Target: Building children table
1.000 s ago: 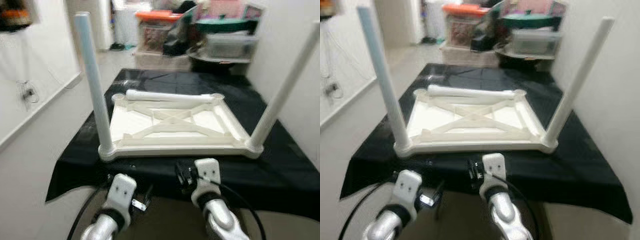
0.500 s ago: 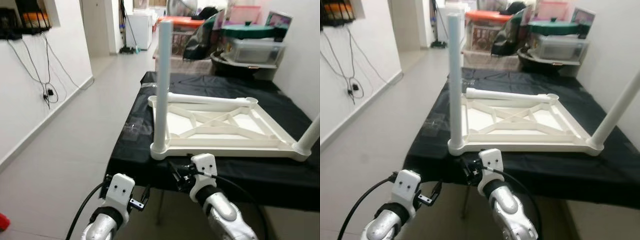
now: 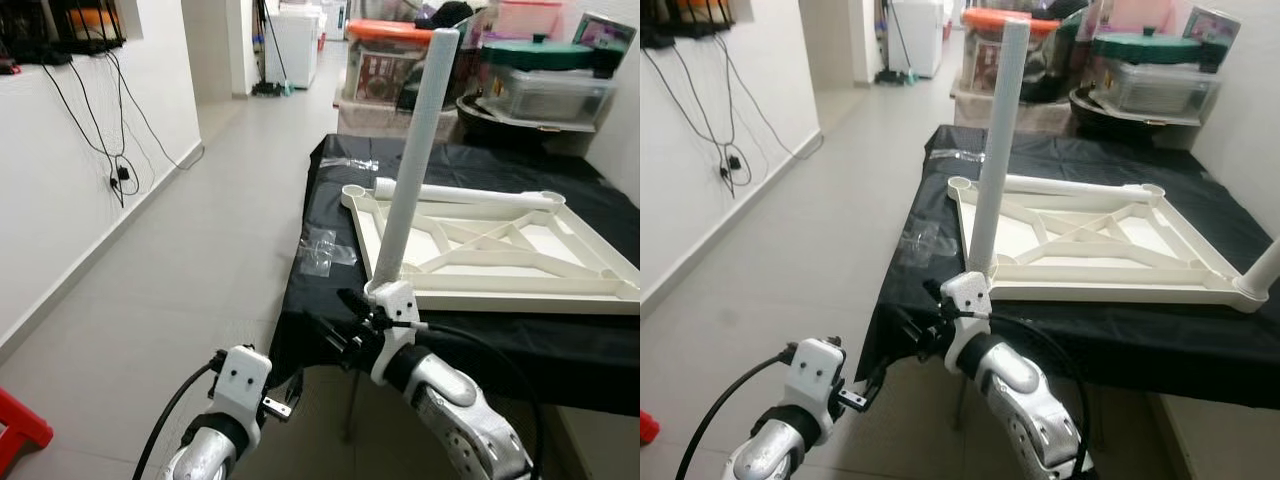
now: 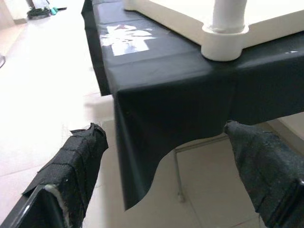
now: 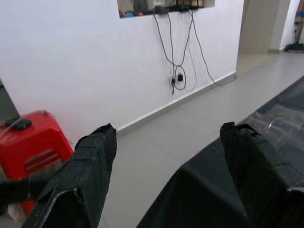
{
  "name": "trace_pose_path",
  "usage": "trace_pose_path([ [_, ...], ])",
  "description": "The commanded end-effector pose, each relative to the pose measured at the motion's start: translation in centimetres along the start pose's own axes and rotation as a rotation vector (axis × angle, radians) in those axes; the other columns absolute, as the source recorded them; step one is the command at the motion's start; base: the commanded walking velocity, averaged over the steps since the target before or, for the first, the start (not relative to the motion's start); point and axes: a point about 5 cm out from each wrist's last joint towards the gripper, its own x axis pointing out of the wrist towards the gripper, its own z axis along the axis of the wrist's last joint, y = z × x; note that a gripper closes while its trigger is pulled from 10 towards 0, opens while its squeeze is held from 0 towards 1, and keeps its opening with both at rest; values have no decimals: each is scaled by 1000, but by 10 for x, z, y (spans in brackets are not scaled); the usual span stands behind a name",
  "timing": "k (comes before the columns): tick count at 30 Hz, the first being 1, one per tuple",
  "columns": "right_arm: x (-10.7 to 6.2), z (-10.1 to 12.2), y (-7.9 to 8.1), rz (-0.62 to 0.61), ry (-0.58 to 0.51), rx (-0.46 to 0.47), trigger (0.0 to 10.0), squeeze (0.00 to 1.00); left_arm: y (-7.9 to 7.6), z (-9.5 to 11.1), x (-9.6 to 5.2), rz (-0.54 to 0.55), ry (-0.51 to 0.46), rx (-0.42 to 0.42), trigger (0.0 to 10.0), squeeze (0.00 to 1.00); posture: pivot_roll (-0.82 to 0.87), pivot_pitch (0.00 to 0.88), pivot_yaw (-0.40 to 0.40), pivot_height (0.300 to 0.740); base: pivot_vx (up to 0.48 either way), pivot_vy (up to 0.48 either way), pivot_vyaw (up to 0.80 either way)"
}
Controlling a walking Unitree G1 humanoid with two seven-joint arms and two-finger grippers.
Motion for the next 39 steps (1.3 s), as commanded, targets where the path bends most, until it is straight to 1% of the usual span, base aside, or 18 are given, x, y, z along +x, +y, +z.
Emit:
trace_pose_path([
  [1, 11, 9, 1, -2, -36, 22, 10000, 0, -3, 0, -2, -7, 9, -15, 10000, 0, 47, 0, -56, 740, 0, 0, 0],
  [4, 17, 13, 2, 1, -50, 32, 10000, 0, -4, 1, -3, -7, 9, -17, 10000, 0, 47, 0, -57, 740, 0, 0, 0],
  [5, 33, 23, 7, 16, -85, 62, 10000, 0, -6, 3, -5, -11, 7, -18, 10000, 0, 50, 10, -60, 740, 0, 0, 0],
  [6, 33, 23, 7, 16, -85, 62, 10000, 0, -6, 3, -5, -11, 7, -18, 10000, 0, 50, 10, -60, 740, 0, 0, 0],
  [11, 60, 39, 15, 24, -122, 83, 10000, 0, -10, 9, -7, -30, -1, -8, 10000, 0, 56, 38, -65, 740, 0, 0, 0],
  [14, 64, 40, 15, 12, -119, 83, 10000, 0, -10, 9, -8, -31, -1, -8, 10000, 0, 56, 38, -65, 740, 0, 0, 0],
  [15, 72, 42, 10, -76, -112, 68, 10000, 0, -11, 11, -10, -33, -3, -11, 10000, 0, 56, 55, -65, 740, 0, 0, 0],
  [16, 72, 42, 10, -76, -112, 68, 10000, 0, -11, 11, -10, -33, -3, -11, 10000, 0, 56, 55, -65, 740, 0, 0, 0],
  [17, 78, 42, 6, -138, -107, 57, 10000, 0, -11, 12, -11, -34, -5, -13, 10000, 0, 56, 55, -65, 740, 0, 0, 0],
  [19, 86, 44, -7, -267, -101, 23, 10000, 0, -13, 15, -13, -40, -11, -9, 10000, 0, 66, 74, -74, 740, 0, 0, 0],
  [20, 86, 44, -7, -267, -101, 23, 10000, 0, -13, 15, -13, -40, -11, -9, 10000, 0, 66, 74, -74, 740, 0, 0, 0],
  [22, 89, 45, -19, -349, -98, 34, 10000, 0, -15, 17, -15, -42, -11, -8, 10000, 0, 66, 88, -73, 740, 0, 0, 0],
  [27, 92, 46, -28, -402, -97, 38, 10000, 0, -17, 18, -17, -44, -5, -14, 10000, 0, 69, 98, -75, 740, 0, 0, 0],
  [29, 93, 47, -40, -462, -94, 19, 10000, 0, -19, 19, -20, -50, 2, -18, 10000, 0, 72, 104, -75, 740, 0, 0, 0],
  [30, 93, 47, -40, -462, -94, 19, 10000, 0, -19, 19, -20, -50, 2, -18, 10000, 0, 72, 104, -75, 740, 0, 0, 0],
  [36, 84, 46, -67, -602, -89, -5, 10000, 0, -20, 20, -22, -53, 8, -21, 10000, 0, 77, 112, -77, 740, 0, 0, 0],
  [38, 70, 48, -89, -707, -95, -32, 10000, 0, -20, 20, -23, -56, 10, -21, 10000, 0, 73, 109, -73, 740, 0, 0, 0],
  [39, 70, 48, -89, -707, -95, -32, 10000, 0, -20, 20, -23, -56, 10, -21, 10000, 0, 73, 109, -73, 740, 0, 0, 0],
])
